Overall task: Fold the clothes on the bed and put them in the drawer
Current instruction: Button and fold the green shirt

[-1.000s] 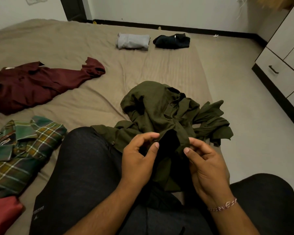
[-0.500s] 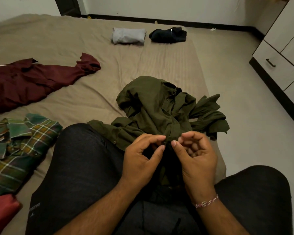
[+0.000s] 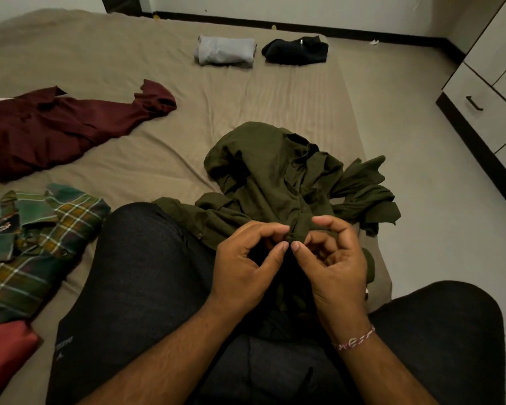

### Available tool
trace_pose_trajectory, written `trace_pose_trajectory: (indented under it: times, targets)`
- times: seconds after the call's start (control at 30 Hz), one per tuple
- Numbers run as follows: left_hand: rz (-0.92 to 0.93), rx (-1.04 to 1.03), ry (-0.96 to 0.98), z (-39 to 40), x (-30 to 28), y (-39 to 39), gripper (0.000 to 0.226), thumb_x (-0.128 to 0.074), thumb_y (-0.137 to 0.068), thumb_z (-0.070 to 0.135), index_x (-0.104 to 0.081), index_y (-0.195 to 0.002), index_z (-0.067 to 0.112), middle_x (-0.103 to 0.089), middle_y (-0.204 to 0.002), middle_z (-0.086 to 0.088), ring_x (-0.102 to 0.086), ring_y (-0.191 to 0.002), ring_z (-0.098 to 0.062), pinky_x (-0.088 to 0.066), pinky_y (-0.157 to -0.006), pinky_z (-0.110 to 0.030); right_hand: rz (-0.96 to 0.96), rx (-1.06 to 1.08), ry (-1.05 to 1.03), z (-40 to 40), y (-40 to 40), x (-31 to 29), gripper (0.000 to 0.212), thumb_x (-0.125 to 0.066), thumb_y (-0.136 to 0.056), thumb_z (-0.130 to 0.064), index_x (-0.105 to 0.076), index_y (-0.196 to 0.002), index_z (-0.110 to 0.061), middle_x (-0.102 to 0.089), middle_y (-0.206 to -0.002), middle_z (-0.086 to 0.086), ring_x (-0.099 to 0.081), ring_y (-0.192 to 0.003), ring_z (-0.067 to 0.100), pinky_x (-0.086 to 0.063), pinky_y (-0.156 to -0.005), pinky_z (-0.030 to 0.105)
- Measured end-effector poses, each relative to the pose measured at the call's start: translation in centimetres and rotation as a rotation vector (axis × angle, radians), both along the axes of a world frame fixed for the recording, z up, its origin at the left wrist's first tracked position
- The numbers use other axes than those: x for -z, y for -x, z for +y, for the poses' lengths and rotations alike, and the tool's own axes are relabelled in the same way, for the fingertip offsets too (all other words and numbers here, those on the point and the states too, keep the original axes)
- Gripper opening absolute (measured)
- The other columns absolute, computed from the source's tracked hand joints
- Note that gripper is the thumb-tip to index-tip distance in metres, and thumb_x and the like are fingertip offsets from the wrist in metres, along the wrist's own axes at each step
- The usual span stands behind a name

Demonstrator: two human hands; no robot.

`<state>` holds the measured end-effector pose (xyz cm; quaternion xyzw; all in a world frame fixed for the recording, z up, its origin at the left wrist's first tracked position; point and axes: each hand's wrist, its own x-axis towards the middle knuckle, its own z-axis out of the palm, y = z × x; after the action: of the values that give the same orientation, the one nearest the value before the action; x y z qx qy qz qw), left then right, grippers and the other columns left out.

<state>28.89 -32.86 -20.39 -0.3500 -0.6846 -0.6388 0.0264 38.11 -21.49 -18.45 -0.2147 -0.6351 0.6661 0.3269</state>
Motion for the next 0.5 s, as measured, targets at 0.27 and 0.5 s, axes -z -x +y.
trace_pose_trajectory:
  times: [0.27, 0.5]
  targets:
    - [-0.007, -0.008, -0.007, 0.1, 0.4, 0.7, 0.016, -0.08, -0.086, 0.0, -0.079, -0.101, 0.007, -0.074, -0.098, 0.003, -0.072, -0.094, -0.012, -0.055, -0.086, -0.024, 0.032, -0.064, -0.041, 0.5, 0.1, 0.6, 0.044, -0.063, -0.092, 0.013, -0.057, -0.122, -0.019, -0.073, -0.09, 0.008, -0.072, -0.088, 0.02, -0.06, -0.082, 0.029]
    - [-0.033, 0.016, 0.046, 0.9, 1.7, 1.6, 0.015, -0.077, -0.088, 0.003, -0.08, -0.102, 0.01, -0.073, -0.098, 0.005, -0.07, -0.095, -0.012, -0.054, -0.083, -0.022, 0.026, -0.089, 0.058, 1.3, 1.2, 1.7, 0.044, -0.065, -0.09, 0.014, -0.057, -0.121, -0.017, -0.068, -0.083, -0.001, -0.067, -0.079, 0.015, -0.058, -0.075, 0.026]
